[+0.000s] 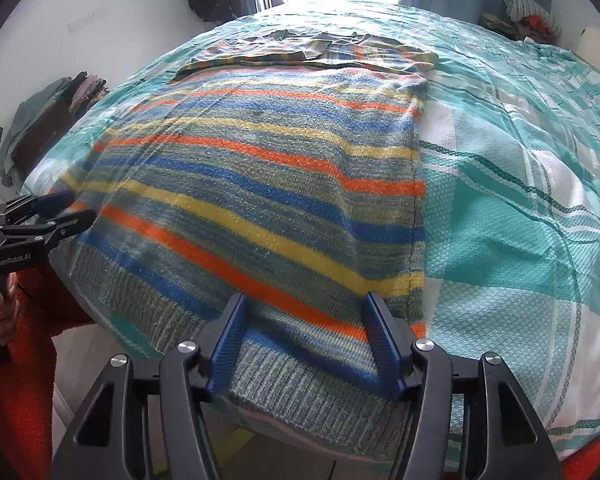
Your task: Fold small clothes
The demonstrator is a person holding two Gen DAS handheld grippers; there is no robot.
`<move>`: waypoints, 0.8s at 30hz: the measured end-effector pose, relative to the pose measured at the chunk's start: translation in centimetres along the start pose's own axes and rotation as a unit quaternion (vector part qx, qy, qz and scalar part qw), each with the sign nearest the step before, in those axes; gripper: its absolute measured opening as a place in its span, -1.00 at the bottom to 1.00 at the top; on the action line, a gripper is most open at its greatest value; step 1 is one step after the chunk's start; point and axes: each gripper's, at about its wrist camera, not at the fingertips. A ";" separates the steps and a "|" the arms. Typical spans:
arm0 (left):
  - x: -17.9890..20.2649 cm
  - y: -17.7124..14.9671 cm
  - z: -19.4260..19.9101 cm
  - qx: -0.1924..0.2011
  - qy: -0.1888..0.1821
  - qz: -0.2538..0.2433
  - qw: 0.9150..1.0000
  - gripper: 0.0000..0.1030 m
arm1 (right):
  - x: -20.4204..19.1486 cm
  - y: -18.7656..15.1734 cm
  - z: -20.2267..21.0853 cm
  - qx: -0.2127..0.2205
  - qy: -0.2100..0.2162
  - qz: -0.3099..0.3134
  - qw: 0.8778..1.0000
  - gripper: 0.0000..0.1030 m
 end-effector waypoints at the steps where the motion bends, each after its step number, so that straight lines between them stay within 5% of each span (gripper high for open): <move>1: 0.1 0.0 0.0 0.000 0.000 0.001 1.000 0.57 | 0.0 0.0 0.0 0.000 -0.001 0.001 1.000 0.17; 8: 0.2 0.1 0.1 -0.001 0.003 0.000 1.000 0.61 | 0.0 -0.1 0.0 0.003 -0.001 0.003 1.000 0.19; 13: -3.3 2.4 4.3 0.038 -0.054 0.044 0.997 0.74 | 1.1 1.0 2.9 0.037 0.002 -0.027 0.999 0.17; 15: -6.5 4.6 5.6 0.074 -0.029 0.052 0.995 0.93 | 3.3 2.1 5.0 0.087 -0.011 -0.061 0.994 0.28; 18: -11.6 8.8 4.3 0.085 0.042 0.055 0.994 0.93 | 7.7 4.8 5.5 0.113 -0.061 -0.095 0.987 0.64; 24: -19.3 15.2 -3.3 0.051 0.107 0.105 0.987 0.91 | 17.3 11.3 0.6 0.092 -0.148 -0.151 0.973 0.65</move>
Point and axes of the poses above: each gripper's, at about its wrist camera, not at the fingertips, and z roughly against the way its jaws point, x to its right, y to its top, and after that the axes turned 4 degrees about -y, right-handed
